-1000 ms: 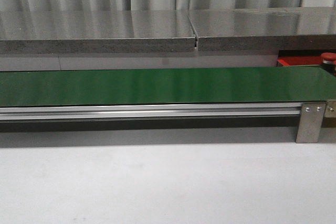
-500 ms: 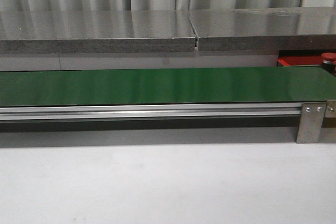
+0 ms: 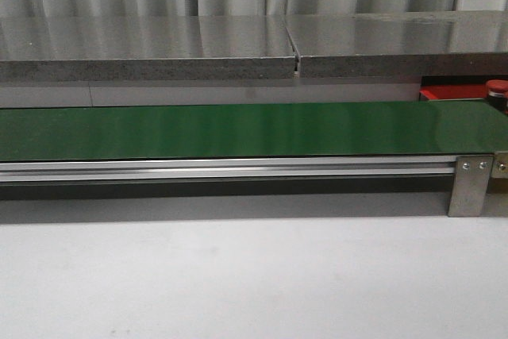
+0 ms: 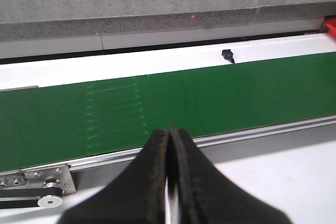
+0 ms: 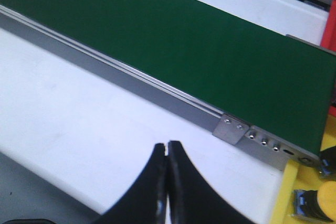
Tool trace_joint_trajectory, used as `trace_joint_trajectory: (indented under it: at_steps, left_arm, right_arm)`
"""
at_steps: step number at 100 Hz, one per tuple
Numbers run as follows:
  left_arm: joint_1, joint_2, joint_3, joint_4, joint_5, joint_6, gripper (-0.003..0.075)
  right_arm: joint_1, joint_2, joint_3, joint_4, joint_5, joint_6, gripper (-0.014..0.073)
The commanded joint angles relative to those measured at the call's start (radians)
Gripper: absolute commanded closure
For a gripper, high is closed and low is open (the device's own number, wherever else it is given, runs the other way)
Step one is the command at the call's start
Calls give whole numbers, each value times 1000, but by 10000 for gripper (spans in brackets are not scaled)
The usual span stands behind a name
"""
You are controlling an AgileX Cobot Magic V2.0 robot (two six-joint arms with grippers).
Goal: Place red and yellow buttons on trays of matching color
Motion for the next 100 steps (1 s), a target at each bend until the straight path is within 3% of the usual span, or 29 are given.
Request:
trace_joint_trajectory:
  at_steps: [1,41,66,79,100]
  left_arm:
    - [-7,5,-28,-25,-62,1,739]
    - [-7,5,-28,-27,-62,1,739]
    - [-3,25,-40,-27,-83,-9,740]
    - [27,105,-95,-27,-96,-88,740]
    - [137,321,-228,-29,-54,-98,740]
  right_arm:
    - [9,-62,7,51,-86,-38,656]
    - [10,-327,149,60,-97,-38,657]
    - [10,-348,155,60,-84,-38,662]
    - [10,-348,155,60,-72,-38,662]
    - [10,-348,155,60,-72,-38,662]
